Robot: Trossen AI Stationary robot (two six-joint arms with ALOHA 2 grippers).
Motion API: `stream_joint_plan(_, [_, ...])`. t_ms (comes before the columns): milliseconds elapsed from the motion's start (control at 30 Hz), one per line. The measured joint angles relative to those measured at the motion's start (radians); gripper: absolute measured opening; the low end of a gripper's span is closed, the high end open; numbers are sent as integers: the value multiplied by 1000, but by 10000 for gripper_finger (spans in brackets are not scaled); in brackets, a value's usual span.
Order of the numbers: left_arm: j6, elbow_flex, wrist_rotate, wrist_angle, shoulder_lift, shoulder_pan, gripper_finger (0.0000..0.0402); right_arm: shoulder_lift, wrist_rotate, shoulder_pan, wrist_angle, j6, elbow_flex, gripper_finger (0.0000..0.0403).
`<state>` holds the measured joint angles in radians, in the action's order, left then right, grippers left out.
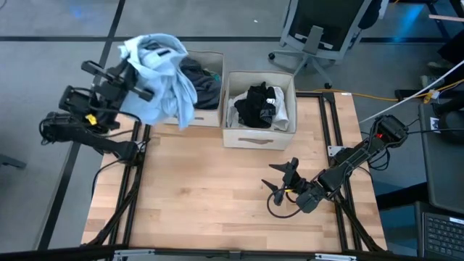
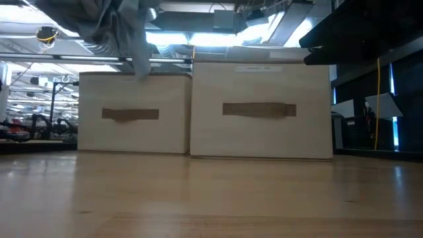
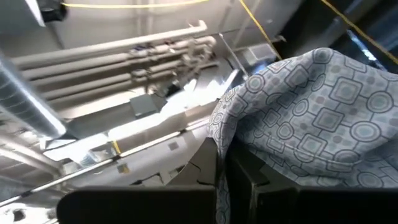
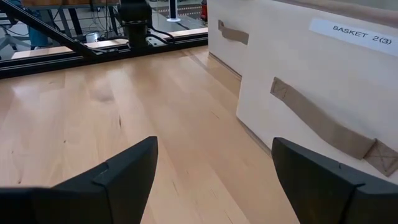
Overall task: Sort clothes
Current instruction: Put the blue polo shirt into the left laundry organizer
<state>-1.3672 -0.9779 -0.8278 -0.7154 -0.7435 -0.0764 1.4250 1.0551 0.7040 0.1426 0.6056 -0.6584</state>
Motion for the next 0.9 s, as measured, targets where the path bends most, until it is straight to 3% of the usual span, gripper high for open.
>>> stream_joint_plan(367, [213,-122,187,147,-131,337,1,0,0,0,15,0,0,316])
stream_joint_plan(600, [442,-161,304,260,-259,579,1,0,0,0,17,0,0,316])
stream_joint_plan(733, [578,-161,369,381,-330,696,1,0,0,0,17,0,0,316])
stream_joint_plan(900, [624,-161,395,551,-406,802,1,0,0,0,14,0,0,316])
